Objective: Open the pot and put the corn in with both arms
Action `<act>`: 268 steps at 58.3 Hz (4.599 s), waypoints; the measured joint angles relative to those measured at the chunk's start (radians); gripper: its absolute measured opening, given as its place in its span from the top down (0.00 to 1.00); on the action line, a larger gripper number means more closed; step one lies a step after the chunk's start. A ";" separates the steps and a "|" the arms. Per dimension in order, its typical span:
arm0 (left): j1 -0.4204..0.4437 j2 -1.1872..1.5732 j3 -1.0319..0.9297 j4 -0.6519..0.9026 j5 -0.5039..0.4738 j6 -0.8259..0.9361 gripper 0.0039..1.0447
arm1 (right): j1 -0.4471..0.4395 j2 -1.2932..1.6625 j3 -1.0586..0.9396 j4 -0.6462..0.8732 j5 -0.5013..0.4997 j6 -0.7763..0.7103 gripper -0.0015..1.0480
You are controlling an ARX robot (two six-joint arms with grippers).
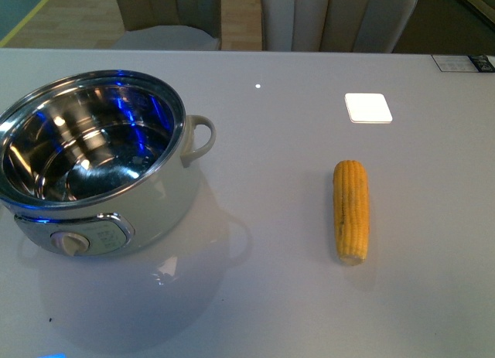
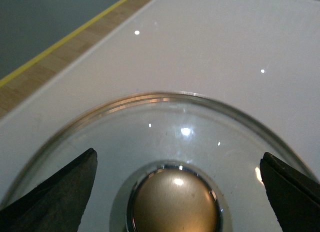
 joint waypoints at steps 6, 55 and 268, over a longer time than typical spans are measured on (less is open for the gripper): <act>0.008 -0.193 -0.092 -0.036 0.046 -0.041 0.06 | 0.000 0.000 0.000 0.000 0.000 0.000 0.08; -0.063 -1.421 -0.732 -0.508 0.172 -0.368 0.06 | 0.000 0.000 0.000 0.000 0.000 0.000 0.08; -0.599 -2.494 -0.813 -1.358 -0.188 -0.029 0.06 | 0.404 1.818 0.504 0.463 0.203 0.301 0.08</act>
